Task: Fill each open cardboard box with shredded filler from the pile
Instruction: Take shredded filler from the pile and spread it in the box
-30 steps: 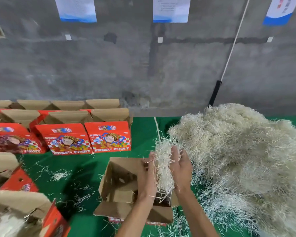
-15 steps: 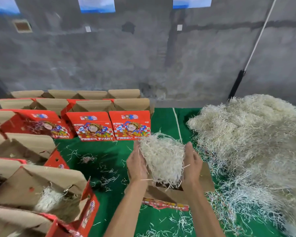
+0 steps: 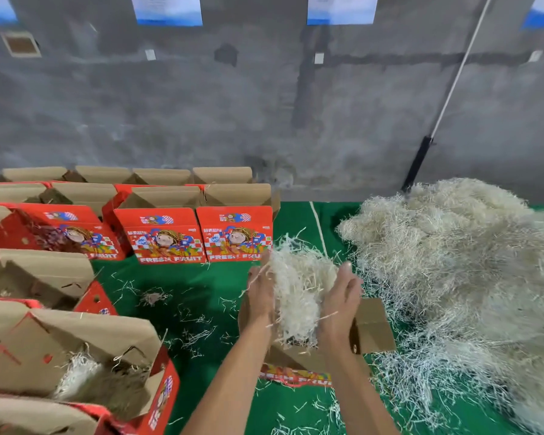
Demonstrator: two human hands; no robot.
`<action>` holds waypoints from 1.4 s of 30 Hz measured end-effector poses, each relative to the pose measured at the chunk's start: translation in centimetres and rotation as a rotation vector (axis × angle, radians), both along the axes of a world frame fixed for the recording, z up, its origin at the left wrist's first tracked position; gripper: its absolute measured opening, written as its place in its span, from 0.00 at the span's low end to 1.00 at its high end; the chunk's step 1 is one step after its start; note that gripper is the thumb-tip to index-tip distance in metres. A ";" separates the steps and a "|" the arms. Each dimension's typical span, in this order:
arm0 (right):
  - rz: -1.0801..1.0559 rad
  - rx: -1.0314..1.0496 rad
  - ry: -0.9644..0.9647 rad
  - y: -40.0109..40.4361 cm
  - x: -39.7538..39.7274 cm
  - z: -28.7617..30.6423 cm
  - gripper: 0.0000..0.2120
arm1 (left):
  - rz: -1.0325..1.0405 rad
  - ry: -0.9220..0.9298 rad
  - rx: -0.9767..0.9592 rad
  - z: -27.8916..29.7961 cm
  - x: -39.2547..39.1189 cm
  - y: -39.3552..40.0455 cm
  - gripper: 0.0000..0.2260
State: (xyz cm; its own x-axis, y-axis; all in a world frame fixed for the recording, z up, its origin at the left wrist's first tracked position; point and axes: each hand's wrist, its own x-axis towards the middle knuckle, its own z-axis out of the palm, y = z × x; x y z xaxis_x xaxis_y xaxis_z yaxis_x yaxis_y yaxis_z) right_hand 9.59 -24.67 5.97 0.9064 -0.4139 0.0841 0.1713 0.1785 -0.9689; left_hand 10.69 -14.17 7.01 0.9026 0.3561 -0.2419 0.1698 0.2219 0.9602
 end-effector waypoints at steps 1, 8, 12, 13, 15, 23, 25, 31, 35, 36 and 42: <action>0.056 -0.063 -0.019 0.8 -0.3 -0.1 0.19 | -0.070 0.057 0.067 -0.5 -0.3 -0.5 0.18; 0.160 -0.248 0.152 -3.2 3.3 1.6 0.16 | -0.164 -0.003 0.295 0.5 0.7 -0.7 0.25; 0.035 -0.033 0.096 -3.2 3.4 1.8 0.15 | -0.046 -0.116 0.178 0.8 1.7 0.8 0.26; -0.005 -0.004 0.118 -3.3 3.3 1.5 0.18 | -0.005 -0.123 0.112 0.6 1.6 1.2 0.26; -0.072 0.071 0.163 -3.7 3.2 0.9 0.21 | 0.055 -0.133 0.049 -0.1 1.4 1.8 0.24; -0.124 0.025 0.182 -0.7 3.3 0.5 0.20 | -0.150 -0.083 0.010 -0.8 -0.8 -0.1 0.33; -0.018 -0.200 0.139 0.6 3.4 -0.1 0.15 | -0.070 -0.075 -0.066 -0.5 -1.5 -1.9 0.49; -0.005 -0.286 0.106 -1.3 3.9 -0.1 0.19 | 0.095 -0.166 0.117 -0.1 1.2 0.5 0.06; -0.019 -0.118 0.087 -2.9 4.1 0.4 0.17 | 0.298 -0.119 0.029 0.9 3.3 2.8 0.25; -0.033 -0.089 0.089 -2.2 4.0 0.4 0.18 | 0.298 -0.128 0.017 0.8 3.0 1.9 0.25; 0.054 -0.270 0.208 -2.6 4.5 -0.3 0.23 | 0.116 -0.060 0.005 -1.4 1.9 0.1 0.19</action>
